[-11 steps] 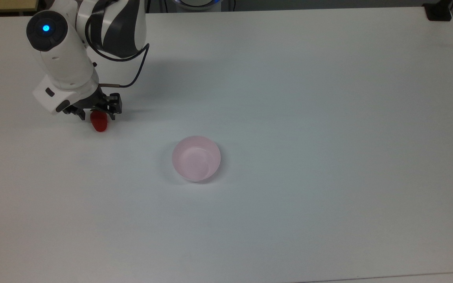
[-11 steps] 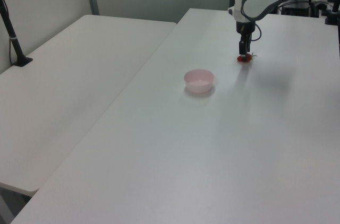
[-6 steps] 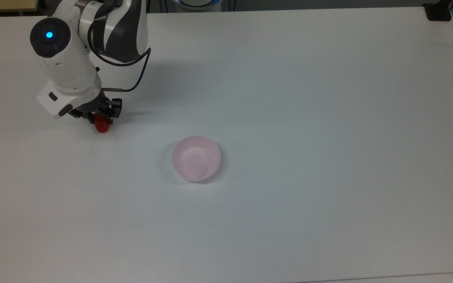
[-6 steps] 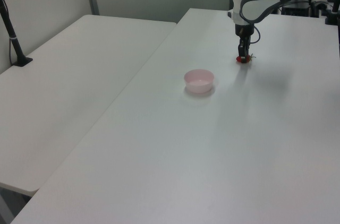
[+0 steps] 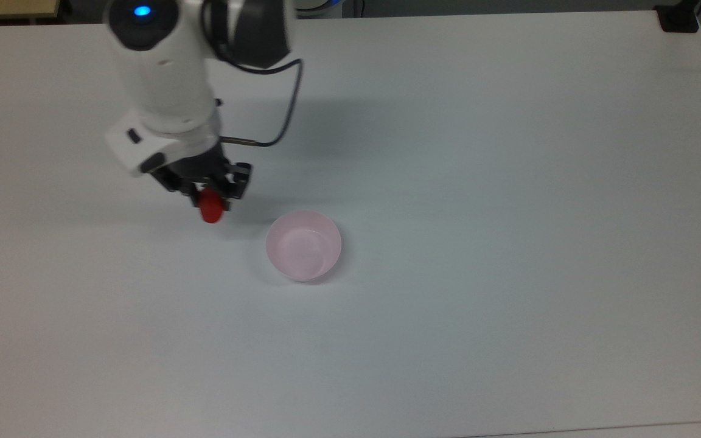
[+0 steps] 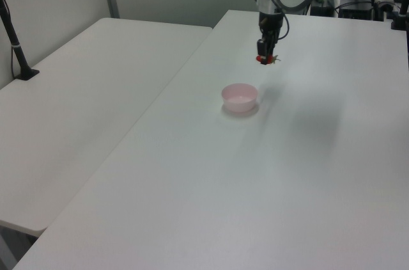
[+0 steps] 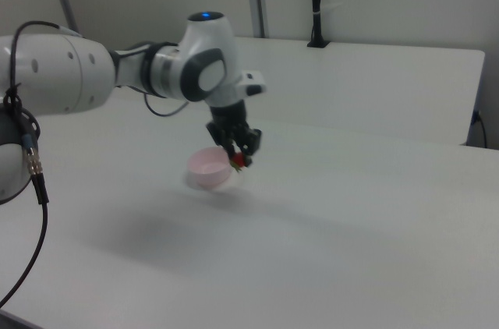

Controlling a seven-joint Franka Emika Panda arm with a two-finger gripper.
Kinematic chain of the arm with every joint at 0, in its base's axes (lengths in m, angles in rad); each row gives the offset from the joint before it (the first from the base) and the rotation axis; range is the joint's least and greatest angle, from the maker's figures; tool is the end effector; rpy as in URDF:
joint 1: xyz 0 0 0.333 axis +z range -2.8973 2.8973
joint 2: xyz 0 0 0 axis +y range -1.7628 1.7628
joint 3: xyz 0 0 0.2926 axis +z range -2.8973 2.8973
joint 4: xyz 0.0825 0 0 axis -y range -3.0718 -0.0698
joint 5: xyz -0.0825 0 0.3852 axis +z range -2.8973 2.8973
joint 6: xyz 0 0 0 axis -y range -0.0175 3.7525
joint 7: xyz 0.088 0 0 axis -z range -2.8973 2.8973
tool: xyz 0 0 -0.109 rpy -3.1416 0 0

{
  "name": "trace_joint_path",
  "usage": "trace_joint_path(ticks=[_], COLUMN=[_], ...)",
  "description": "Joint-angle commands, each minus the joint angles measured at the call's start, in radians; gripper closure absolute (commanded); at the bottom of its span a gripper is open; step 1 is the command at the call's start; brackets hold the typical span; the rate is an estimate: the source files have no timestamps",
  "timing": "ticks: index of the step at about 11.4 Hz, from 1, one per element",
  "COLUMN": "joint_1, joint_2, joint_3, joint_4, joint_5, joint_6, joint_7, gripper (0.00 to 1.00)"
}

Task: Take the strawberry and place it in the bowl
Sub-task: 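Lift the strawberry and carry it over the pink bowl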

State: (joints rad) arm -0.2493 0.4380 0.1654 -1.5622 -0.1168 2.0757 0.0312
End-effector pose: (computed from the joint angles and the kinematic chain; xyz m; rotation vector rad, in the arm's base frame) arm 0.6750 -0.0767 0.3789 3.0991 -0.1255 0.1260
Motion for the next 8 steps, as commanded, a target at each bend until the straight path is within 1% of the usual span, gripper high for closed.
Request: trace_joint_path(ticks=[1,3,4,5,6,7,8], joint_1=[0.112,0.162,0.176,0.177,0.176,0.176,0.179], joint_2=[0.008,0.033,0.048,0.054,0.054,0.053,0.042], joint_3=[0.006,0.006,0.005,0.005,0.005,0.002,-0.003], joint_4=[0.005,-0.002,-0.002,-0.003,-0.004,-0.004,-0.006], joint_5=[0.008,0.014,0.012,0.008,0.003,0.002,0.0], joint_6=[-0.008,0.114,0.151,0.153,0.153,0.146,0.124], joint_7=[0.131,0.198,0.222,0.226,0.217,0.216,0.217], gripper=[0.79,0.79,0.76,0.68,0.57,0.28,0.22])
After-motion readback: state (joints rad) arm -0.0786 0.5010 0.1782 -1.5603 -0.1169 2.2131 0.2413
